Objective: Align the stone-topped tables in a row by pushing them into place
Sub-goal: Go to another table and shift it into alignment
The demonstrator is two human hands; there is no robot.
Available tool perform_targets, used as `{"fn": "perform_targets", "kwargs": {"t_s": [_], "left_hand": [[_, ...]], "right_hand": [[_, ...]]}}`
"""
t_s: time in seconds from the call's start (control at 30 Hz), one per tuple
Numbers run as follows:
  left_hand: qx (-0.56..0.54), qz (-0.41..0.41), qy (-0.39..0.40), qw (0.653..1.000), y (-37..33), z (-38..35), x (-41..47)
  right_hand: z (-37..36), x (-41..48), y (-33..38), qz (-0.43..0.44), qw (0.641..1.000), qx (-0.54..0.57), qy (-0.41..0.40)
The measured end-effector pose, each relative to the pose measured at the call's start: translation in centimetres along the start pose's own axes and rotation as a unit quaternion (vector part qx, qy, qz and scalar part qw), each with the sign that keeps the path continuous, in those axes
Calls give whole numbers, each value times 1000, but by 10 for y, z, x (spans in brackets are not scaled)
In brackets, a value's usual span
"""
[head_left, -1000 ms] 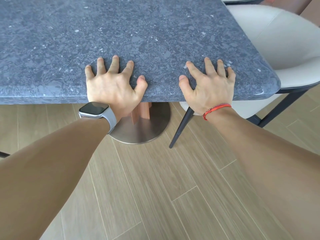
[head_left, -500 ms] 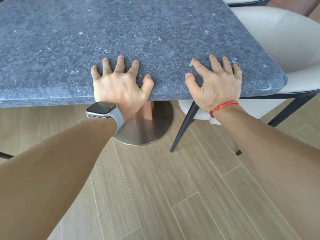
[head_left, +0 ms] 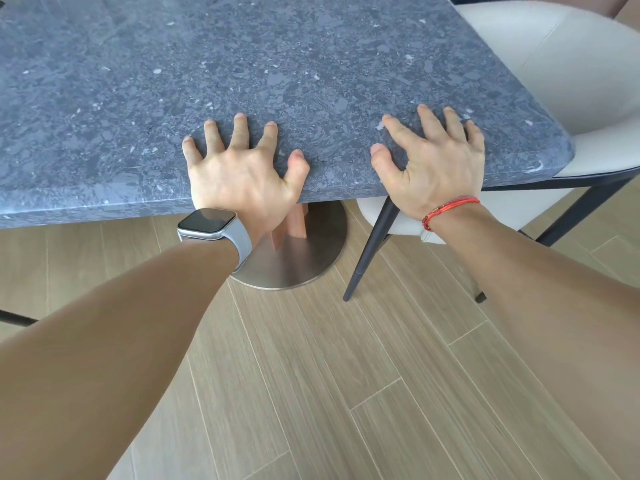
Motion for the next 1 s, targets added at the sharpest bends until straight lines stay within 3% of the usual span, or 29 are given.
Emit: {"fn": "perform_targets", "kwargs": {"t_s": [0.13, 0.37, 0.6, 1.0], "left_hand": [[-2, -1, 24, 1000, 2, -3, 2], [-31, 4, 96, 995, 3, -3, 0], [-177, 4, 178, 968, 17, 23, 4], [-228, 89, 139, 960, 105, 119, -64]], "right_hand": [[0, -1, 2, -4, 1000, -11, 25], [8, -6, 9, -39, 985, -21, 166], [56, -13, 50, -84, 974, 49, 204], [138, -41, 111, -69, 963, 157, 208]]}}
Point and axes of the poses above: each hand's wrist, its own x-axis towards the middle knuckle, its own z-axis out of the back of the hand, y = z × x, the point moved 8 cm from there along x, towards the middle knuckle, and after that the axes turned 7 degrees about -x, right-handed, at the moved point
